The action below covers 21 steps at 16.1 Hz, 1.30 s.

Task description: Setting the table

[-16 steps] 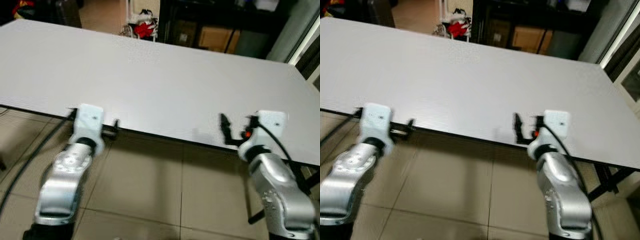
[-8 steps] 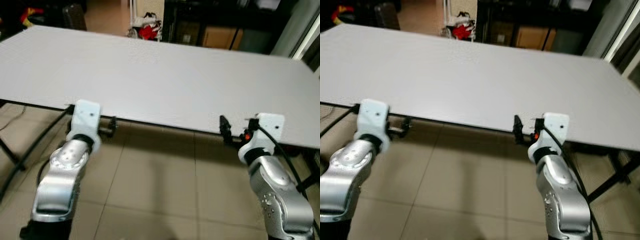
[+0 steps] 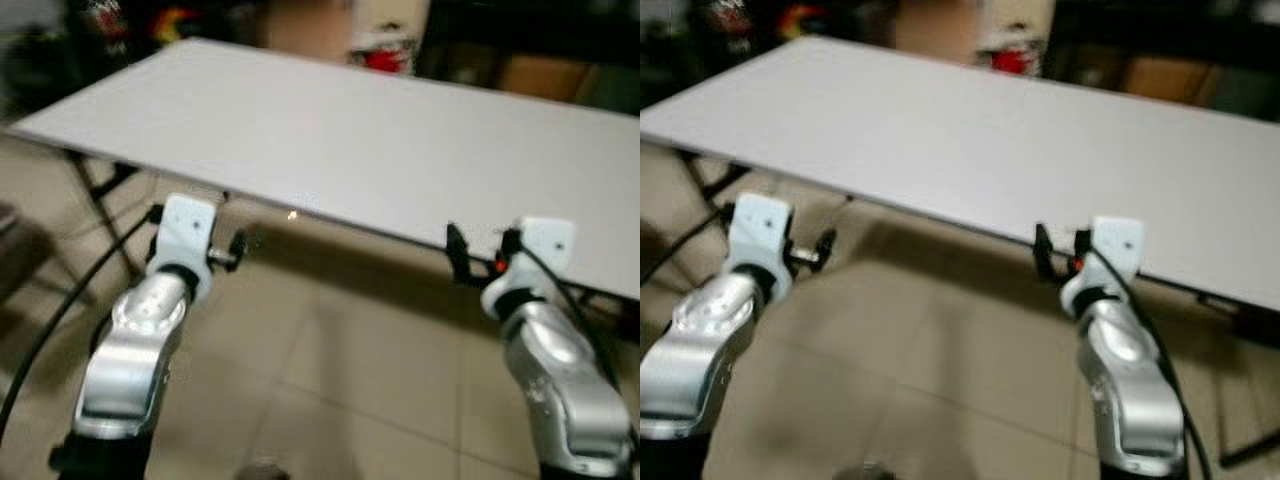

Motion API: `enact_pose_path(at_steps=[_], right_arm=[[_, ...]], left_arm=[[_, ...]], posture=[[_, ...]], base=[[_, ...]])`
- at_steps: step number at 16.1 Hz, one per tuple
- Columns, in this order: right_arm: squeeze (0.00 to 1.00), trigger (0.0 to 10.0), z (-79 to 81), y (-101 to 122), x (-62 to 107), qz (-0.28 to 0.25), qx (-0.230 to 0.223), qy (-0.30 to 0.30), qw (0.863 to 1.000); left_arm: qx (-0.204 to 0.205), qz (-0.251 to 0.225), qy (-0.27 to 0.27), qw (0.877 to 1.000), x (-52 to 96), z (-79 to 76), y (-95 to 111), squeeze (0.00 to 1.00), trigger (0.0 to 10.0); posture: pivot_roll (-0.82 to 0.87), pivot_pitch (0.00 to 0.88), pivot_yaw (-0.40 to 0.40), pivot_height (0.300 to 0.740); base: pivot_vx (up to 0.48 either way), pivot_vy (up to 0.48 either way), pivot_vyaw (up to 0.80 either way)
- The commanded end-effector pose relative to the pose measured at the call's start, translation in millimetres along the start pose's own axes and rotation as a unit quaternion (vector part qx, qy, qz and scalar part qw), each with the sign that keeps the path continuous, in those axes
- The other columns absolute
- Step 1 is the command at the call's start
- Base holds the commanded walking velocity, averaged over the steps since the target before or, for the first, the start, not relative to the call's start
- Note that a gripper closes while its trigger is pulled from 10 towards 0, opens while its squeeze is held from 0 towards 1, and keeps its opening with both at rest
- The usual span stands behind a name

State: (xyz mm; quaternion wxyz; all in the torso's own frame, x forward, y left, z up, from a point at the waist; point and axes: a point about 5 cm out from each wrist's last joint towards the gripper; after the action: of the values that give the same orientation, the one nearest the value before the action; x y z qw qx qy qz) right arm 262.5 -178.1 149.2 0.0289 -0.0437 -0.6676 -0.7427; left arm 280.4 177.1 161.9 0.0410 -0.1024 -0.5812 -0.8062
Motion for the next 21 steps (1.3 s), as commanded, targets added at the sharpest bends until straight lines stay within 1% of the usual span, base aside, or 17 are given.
enact_pose_path(at_steps=[1, 14, 17, 18, 19, 21], right_arm=[[0.00, 10.0, 2.2, 5.7, -0.4, -0.013, 0.001, 0.003, 1.000], [0.00, 10.0, 3.1, 6.3, -0.9, -0.017, -0.002, 0.005, 1.000], [0.00, 10.0, 7.9, 5.3, 0.8, -0.018, -0.004, 0.014, 1.000], [0.00, 10.0, 10.3, 4.7, 2.0, -0.019, -0.006, 0.019, 1.000], [0.00, 10.0, 11.5, 3.5, 3.6, -0.019, -0.007, 0.020, 1.000], [0.00, 10.0, 11.9, -0.4, 5.4, -0.014, -0.009, 0.024, 1.000]], left_arm=[[-0.001, -0.002, 0.004, 1.000, -1.0, 3.2, 2.6, 0.00, 10.0], [-0.004, -0.001, -0.001, 1.000, -3.5, 1.7, 3.6, 0.00, 10.0], [-0.005, 0.004, 0.000, 1.000, -5.2, 2.7, 1.7, 0.00, 10.0], [0.001, -0.008, 0.001, 1.000, -7.3, 2.1, 5.5, 0.00, 10.0], [-0.001, -0.011, 0.006, 1.000, -8.0, 2.4, 6.8, 0.00, 10.0], [-0.016, -0.020, 0.009, 1.000, -9.0, -1.0, 10.6, 0.00, 10.0]], posture=[[-0.12, 0.000, -0.024, 0.740], [-0.12, 0.000, -0.010, 0.740], [-0.12, 0.000, 0.022, 0.740], [-0.12, 0.000, 0.040, 0.740], [-0.12, 0.000, 0.059, 0.740], [-0.11, 0.000, 0.058, 0.740]], base=[[0.000, 0.300, 0.80], [0.000, 0.301, 0.80], [0.000, 0.299, 0.80], [0.000, 0.000, 0.80], [0.000, -0.270, 0.80], [0.000, -0.480, 0.80]])
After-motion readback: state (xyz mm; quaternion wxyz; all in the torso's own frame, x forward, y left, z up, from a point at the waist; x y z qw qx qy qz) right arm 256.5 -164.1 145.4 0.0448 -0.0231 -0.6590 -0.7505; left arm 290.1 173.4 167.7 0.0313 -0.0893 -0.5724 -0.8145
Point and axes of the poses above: a point about 5 cm out from each wrist's last joint towards the gripper, its own x axis pointing back from the gripper into the wrist, its own y axis along the axis of the wrist's last joint, z = x × y, and after that the axes turned 3 degrees about -x, right-handed
